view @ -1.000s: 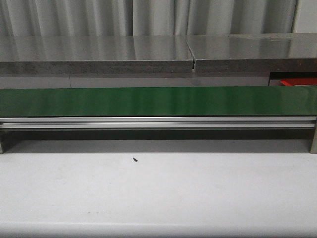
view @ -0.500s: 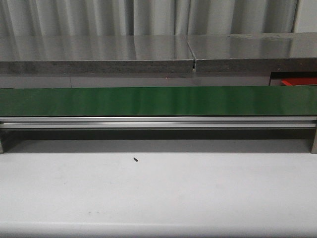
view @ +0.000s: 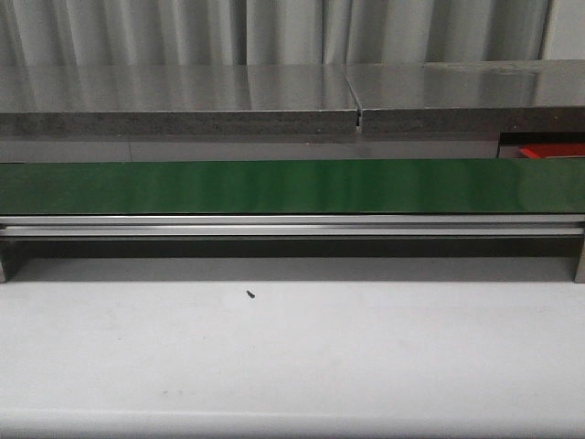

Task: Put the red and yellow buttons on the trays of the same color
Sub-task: 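Move the left gripper over another red button in the cluster, then close the left gripper on the red button and lift it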

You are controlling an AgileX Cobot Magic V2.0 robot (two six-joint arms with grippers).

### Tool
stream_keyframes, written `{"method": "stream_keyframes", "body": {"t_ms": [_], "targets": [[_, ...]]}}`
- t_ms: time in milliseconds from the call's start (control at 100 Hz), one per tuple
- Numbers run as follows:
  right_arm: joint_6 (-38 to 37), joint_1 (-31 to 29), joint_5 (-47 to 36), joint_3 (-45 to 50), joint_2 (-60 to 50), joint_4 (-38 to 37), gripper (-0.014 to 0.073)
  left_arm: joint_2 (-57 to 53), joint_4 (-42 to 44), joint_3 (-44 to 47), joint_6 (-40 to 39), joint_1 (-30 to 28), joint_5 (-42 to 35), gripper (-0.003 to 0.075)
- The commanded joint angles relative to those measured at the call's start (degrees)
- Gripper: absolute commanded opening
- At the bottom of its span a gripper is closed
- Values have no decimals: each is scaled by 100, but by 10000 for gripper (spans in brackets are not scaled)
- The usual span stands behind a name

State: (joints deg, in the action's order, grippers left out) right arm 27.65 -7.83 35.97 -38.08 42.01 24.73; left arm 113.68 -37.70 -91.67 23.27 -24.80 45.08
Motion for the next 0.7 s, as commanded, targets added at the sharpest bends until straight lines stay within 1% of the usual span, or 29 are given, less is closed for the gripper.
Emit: {"method": "stream_keyframes", "body": {"t_ms": [0, 150, 690], "targets": [[51, 9, -299, -140, -36, 79, -67, -313, 102, -295, -238, -1, -351, 629], [51, 9, -299, -140, -36, 79, -67, -257, 274, -371, -238, -1, -569, 629], [51, 9, -299, -140, -36, 79, -67, 546, 336, -1143, -337, -1, -505, 629]]}}
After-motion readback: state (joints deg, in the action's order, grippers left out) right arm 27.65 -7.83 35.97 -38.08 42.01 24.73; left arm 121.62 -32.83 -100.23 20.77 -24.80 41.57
